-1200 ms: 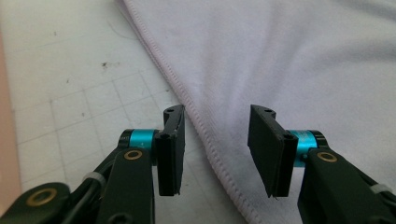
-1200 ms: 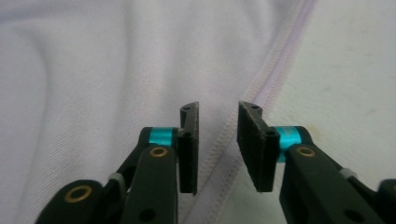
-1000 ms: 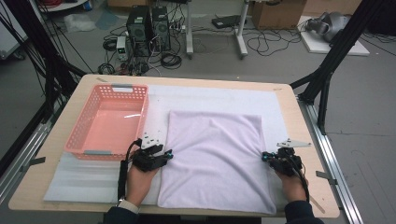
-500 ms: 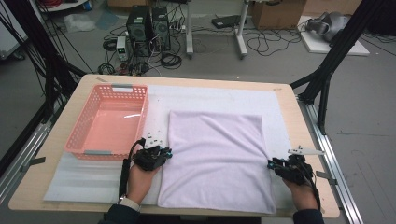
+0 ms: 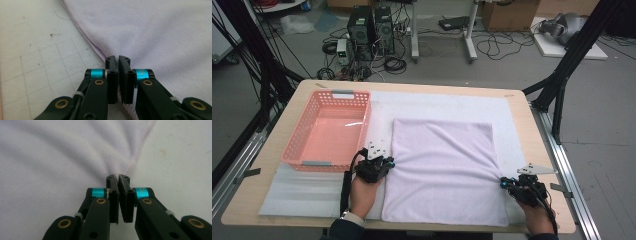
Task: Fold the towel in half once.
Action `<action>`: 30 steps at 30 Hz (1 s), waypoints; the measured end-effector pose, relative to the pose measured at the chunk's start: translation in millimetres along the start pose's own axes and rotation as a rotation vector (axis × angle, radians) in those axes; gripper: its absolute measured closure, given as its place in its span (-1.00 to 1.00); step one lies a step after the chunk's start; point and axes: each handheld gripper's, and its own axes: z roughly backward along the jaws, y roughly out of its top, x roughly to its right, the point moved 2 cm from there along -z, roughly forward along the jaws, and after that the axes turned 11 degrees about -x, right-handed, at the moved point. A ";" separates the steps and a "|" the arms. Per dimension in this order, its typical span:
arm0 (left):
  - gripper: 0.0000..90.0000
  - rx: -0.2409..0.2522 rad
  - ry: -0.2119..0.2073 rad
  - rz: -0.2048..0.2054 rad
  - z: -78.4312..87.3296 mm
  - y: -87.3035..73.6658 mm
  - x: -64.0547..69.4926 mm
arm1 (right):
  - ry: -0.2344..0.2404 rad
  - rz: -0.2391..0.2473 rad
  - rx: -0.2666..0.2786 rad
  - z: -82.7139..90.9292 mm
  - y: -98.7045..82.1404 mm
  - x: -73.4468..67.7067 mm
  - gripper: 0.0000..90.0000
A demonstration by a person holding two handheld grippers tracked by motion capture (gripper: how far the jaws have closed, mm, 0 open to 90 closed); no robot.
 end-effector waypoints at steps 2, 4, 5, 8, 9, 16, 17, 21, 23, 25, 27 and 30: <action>0.76 0.008 -0.017 0.003 0.1 0.4 0.1 | -0.019 -0.012 0.024 -0.1 0.0 0.6 0.45; 0.42 0.025 -0.031 0.012 0.6 2.2 0.7 | -0.012 -0.033 0.069 5.6 2.7 4.5 0.37; 0.35 0.040 -0.044 0.022 1.2 4.0 0.9 | -0.014 -0.042 0.087 8.5 5.0 6.7 0.33; 0.18 0.057 -0.062 0.038 0.7 16.8 0.5 | -0.013 -0.050 0.125 11.5 15.0 13.8 0.28; 0.16 0.071 -0.068 0.036 0.8 22.3 0.4 | -0.014 -0.048 0.131 10.6 19.1 16.1 0.27; 0.09 0.109 -0.021 0.028 -9.1 66.3 -2.7 | 0.021 -0.050 0.174 -10.2 49.7 32.5 0.20; 0.09 0.106 -0.010 0.038 -12.7 71.2 -5.6 | 0.022 -0.049 0.166 -14.3 53.4 33.9 0.20; 0.16 0.081 0.033 0.072 -31.2 80.8 -19.4 | 0.026 -0.025 0.158 -28.0 66.3 38.8 0.21; 0.16 0.049 0.048 0.090 -41.8 81.8 -24.8 | 0.034 -0.024 0.161 -31.9 72.1 41.2 0.21; 0.15 0.052 0.072 0.109 -49.9 81.3 -29.4 | 0.040 -0.029 0.163 -35.7 78.7 44.8 0.20; 0.07 0.051 0.100 0.136 -57.0 80.2 -34.7 | 0.044 -0.038 0.158 -40.3 85.5 49.0 0.20; 0.06 0.020 0.078 0.173 -67.2 76.1 -41.6 | 0.040 -0.045 0.148 -49.7 96.0 56.0 0.19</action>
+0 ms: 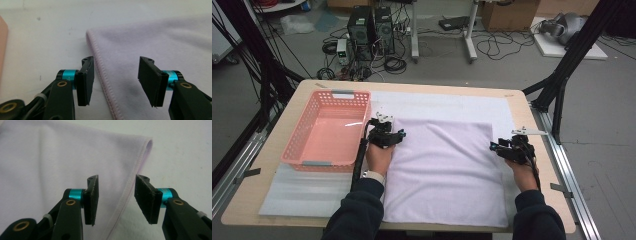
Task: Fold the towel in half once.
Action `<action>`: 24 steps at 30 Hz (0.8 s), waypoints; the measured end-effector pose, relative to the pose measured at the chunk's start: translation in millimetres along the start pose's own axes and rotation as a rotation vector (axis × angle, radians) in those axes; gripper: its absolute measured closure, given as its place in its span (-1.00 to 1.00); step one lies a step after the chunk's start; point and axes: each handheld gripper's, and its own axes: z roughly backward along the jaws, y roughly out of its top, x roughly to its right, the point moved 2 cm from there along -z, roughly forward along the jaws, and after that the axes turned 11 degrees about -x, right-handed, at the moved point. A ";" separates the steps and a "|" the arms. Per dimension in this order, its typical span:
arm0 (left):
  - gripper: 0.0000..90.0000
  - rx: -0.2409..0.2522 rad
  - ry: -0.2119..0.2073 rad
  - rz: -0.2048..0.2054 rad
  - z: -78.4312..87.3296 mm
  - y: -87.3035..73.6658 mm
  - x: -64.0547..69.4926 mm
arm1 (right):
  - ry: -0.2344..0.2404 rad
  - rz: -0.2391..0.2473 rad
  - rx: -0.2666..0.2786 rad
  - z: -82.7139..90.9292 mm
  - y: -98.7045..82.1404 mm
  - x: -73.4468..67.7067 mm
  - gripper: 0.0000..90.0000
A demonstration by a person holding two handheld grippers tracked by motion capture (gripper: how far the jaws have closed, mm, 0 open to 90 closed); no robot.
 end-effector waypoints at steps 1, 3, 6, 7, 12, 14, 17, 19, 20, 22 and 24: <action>0.15 -0.008 0.000 -0.002 -1.5 -0.3 -0.3 | -0.002 -0.007 -0.008 -3.9 3.2 1.6 0.19; 0.57 -0.010 -0.020 -0.015 -1.4 -0.3 -0.4 | -0.004 -0.017 -0.015 -11.9 9.7 3.8 0.22; 0.88 -0.029 0.032 -0.035 -0.8 3.9 3.0 | -0.032 -0.029 -0.054 -25.7 14.5 7.6 0.43; 0.88 -0.017 0.055 -0.019 0.1 5.3 2.5 | -0.041 -0.035 -0.065 -29.9 14.7 9.2 0.59; 0.87 -0.005 0.096 0.036 -1.3 5.5 -3.0 | -0.127 -0.038 -0.051 -30.8 16.0 16.0 0.81; 0.62 0.015 0.093 0.025 -1.3 6.3 -3.6 | -0.126 -0.071 -0.043 -30.2 16.1 18.7 0.47; 0.33 0.053 0.065 0.035 0.0 7.9 -6.3 | -0.092 -0.086 0.003 -26.7 19.6 23.3 0.46; 0.30 0.062 0.046 0.038 -0.6 8.5 -5.8 | -0.084 -0.077 0.009 -28.6 25.5 23.6 0.40; 0.30 0.050 0.041 0.028 -1.6 8.4 -5.0 | -0.067 -0.070 0.006 -32.2 28.8 23.4 0.37; 0.31 0.016 0.046 0.016 -5.3 6.9 -4.7 | -0.041 -0.050 -0.033 -42.6 35.8 20.2 0.32; 0.31 0.006 0.057 0.024 -6.2 7.1 -5.4 | -0.100 -0.011 -0.068 -52.0 39.9 17.9 0.28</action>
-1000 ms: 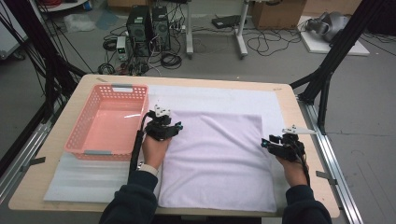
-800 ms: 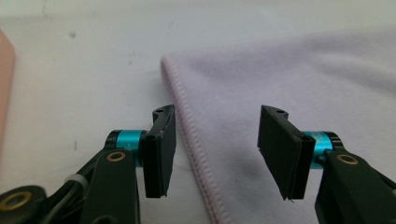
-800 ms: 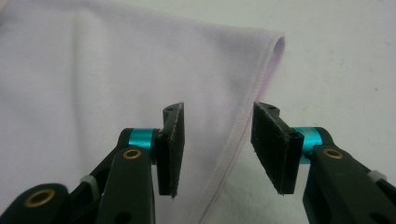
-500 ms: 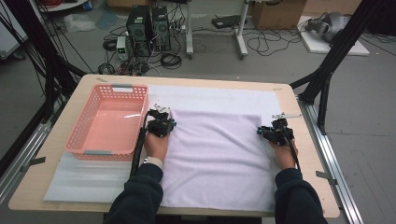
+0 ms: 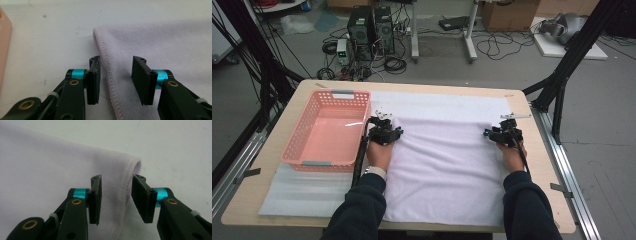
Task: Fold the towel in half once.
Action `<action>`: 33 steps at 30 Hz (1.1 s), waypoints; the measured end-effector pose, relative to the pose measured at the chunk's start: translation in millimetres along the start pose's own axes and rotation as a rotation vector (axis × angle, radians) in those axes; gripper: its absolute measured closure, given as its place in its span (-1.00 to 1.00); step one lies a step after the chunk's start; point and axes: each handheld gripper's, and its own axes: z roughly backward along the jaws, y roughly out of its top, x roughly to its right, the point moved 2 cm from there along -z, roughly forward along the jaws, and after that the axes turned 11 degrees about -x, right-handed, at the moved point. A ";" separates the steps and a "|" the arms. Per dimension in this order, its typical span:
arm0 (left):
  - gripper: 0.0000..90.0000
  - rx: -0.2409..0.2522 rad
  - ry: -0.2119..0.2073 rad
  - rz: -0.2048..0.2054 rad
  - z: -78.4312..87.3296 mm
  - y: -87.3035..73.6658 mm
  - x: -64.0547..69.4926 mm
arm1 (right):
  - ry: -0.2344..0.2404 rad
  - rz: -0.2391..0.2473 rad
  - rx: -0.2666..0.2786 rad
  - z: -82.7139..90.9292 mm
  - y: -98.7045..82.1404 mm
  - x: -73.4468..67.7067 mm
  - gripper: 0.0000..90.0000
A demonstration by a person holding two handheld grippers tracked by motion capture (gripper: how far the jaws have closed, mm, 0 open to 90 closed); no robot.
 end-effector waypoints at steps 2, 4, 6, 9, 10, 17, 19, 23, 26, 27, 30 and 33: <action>0.31 -0.007 0.009 0.008 -0.4 0.1 -0.2 | -0.061 -0.031 0.003 -2.4 1.2 5.8 0.21; 0.28 -0.010 0.027 -0.006 0.7 -0.2 -0.2 | -0.110 -0.097 0.014 1.1 -0.1 15.6 0.23; 0.20 0.001 0.004 -0.017 4.0 -0.1 0.7 | -0.076 -0.125 0.011 5.3 -1.9 19.0 0.23; 0.01 0.052 -0.061 -0.024 13.4 3.0 3.8 | -0.046 -0.092 0.049 16.7 -3.7 16.1 0.19; -0.08 0.075 -0.089 -0.025 17.8 4.4 5.5 | -0.024 -0.093 0.061 20.9 -4.6 15.6 0.14; -0.59 0.175 -0.292 -0.077 50.1 6.1 24.0 | 0.102 -0.012 0.040 55.8 -14.1 4.9 -0.15; -0.59 0.185 -0.306 -0.097 57.2 4.7 29.6 | 0.107 0.034 0.047 67.1 -18.6 -1.5 -0.20; -0.60 0.209 -0.348 -0.159 72.0 1.8 40.6 | 0.165 0.094 0.063 84.6 -34.1 -14.7 -0.37; -0.57 0.232 -0.378 -0.205 82.5 -0.8 48.1 | 0.195 0.128 0.105 93.8 -45.7 -23.8 -0.47; -0.57 0.238 -0.387 -0.217 84.9 -1.6 49.5 | 0.202 0.136 0.115 96.5 -49.9 -27.6 -0.53; -0.58 0.251 -0.393 -0.240 91.2 -5.0 49.1 | 0.209 0.173 0.147 101.7 -60.3 -34.9 -0.57; -0.58 0.247 -0.386 -0.239 96.0 -8.6 44.3 | 0.200 0.190 0.158 105.1 -65.7 -38.3 -0.60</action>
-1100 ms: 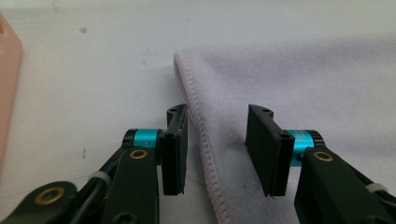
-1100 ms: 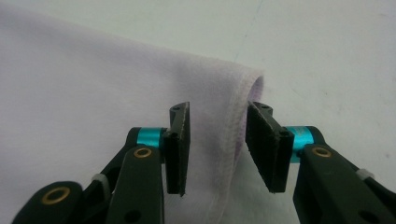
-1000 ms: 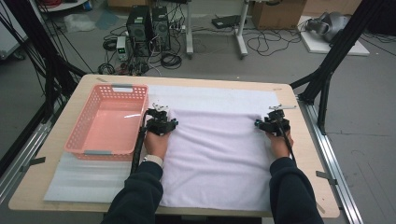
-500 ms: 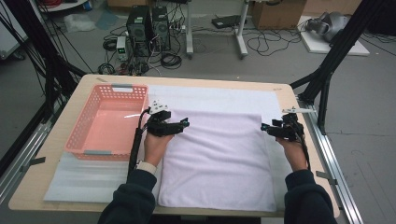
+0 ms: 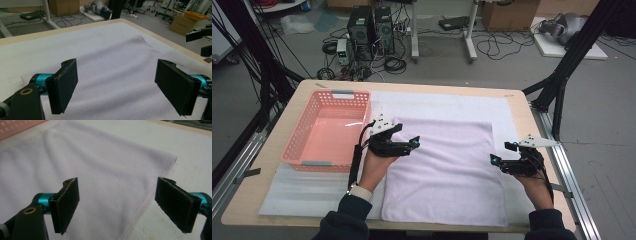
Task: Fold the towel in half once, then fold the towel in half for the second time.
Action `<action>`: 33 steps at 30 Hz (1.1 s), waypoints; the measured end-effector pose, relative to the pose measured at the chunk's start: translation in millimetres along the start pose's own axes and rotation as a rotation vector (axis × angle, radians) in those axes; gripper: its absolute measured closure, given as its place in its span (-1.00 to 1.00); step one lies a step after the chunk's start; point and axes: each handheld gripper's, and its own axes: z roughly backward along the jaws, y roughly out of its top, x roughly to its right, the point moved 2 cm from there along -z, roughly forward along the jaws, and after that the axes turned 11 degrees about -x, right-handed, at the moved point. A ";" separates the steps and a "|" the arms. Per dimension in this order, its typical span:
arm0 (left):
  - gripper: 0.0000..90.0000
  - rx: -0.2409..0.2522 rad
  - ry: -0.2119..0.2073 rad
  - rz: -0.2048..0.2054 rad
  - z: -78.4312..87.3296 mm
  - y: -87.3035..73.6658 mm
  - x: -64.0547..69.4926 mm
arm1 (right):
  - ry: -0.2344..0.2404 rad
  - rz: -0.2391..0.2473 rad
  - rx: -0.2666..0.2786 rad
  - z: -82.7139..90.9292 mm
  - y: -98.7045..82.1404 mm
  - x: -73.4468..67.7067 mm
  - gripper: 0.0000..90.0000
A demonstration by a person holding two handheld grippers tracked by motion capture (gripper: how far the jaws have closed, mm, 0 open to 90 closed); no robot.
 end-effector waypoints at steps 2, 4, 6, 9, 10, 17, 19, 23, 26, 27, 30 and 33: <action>-0.57 0.002 0.000 0.002 4.0 -2.2 -1.4 | -0.015 0.016 0.001 2.2 0.9 -0.1 -0.60; -0.55 0.002 0.001 0.003 6.9 -4.5 -2.3 | -0.024 0.017 0.013 3.8 0.8 -0.4 -0.60; -0.55 -0.002 0.007 0.006 8.7 -6.0 -3.9 | -0.025 0.009 0.012 3.1 -0.6 0.3 -0.60; -0.55 -0.013 0.018 0.016 10.2 -6.8 -5.7 | -0.025 0.006 -0.003 0.2 -2.8 0.8 -0.60; -0.55 -0.014 0.018 0.016 10.6 -6.7 -6.4 | -0.023 0.006 -0.007 0.1 -3.3 1.1 -0.60; -0.55 -0.007 0.026 0.048 8.9 0.9 -9.2 | -0.031 -0.010 -0.003 1.3 -4.2 4.2 -0.60; -0.55 -0.010 0.028 0.047 7.2 5.1 -9.6 | -0.027 -0.007 -0.007 -0.3 -4.2 4.6 -0.60; -0.53 -0.019 0.039 0.058 2.4 10.9 -12.4 | -0.022 -0.008 -0.012 -2.7 -3.6 4.6 -0.60; -0.49 -0.037 0.038 0.065 -2.7 14.8 -15.0 | -0.015 -0.015 -0.012 -4.4 -3.1 6.0 -0.60; -0.49 -0.044 0.045 0.065 -5.1 15.7 -15.5 | -0.016 -0.017 -0.012 -5.0 -2.9 6.5 -0.60; -0.47 -0.047 0.050 0.073 -13.2 16.8 -19.0 | -0.009 -0.026 -0.027 -7.9 -2.0 8.2 -0.60; -0.46 -0.096 0.076 0.075 -23.6 15.7 -23.1 | -0.002 -0.023 -0.045 -11.7 -0.4 10.4 -0.60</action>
